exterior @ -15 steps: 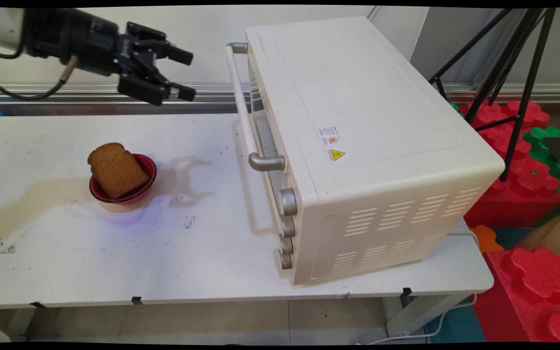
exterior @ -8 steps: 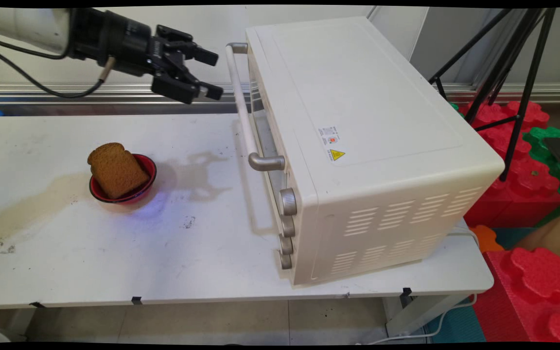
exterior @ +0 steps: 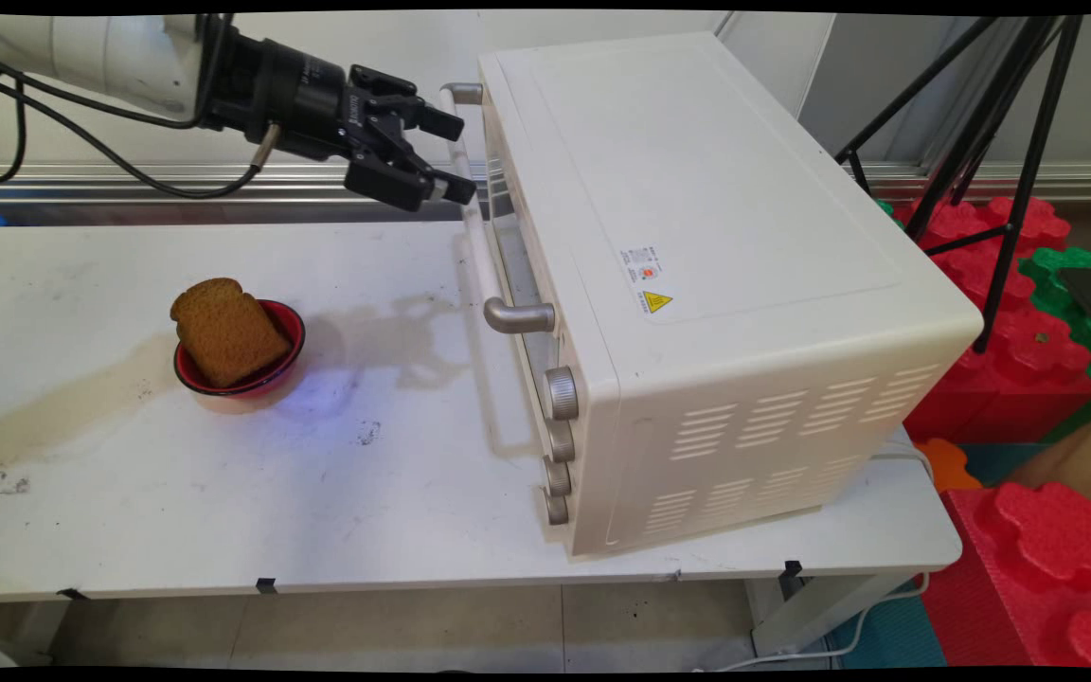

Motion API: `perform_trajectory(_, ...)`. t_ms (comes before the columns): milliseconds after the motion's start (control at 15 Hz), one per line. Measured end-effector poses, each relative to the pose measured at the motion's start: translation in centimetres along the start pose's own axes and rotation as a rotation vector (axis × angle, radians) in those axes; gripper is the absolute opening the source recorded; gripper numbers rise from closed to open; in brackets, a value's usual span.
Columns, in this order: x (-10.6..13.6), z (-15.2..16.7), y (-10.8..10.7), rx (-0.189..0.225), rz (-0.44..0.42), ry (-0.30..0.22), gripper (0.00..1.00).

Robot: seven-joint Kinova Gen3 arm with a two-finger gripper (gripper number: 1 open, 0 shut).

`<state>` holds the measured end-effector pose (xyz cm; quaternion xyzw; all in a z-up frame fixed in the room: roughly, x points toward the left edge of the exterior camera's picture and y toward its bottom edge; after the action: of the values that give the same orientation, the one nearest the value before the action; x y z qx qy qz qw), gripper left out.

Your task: Open the oven

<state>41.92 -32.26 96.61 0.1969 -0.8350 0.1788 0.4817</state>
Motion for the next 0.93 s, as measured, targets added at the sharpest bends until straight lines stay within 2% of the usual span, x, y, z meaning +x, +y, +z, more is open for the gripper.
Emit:
perform_trajectory(133, 0.0, 0.5, 0.0, -0.003, -0.004, 0.003, 1.00)
perform_trajectory(200, 0.1, 0.7, 0.0, -0.004, -0.007, 0.005, 0.00)
perform_trajectory(933, -0.4, 2.2, 0.1, -0.016, -0.020, -0.002, 0.00)
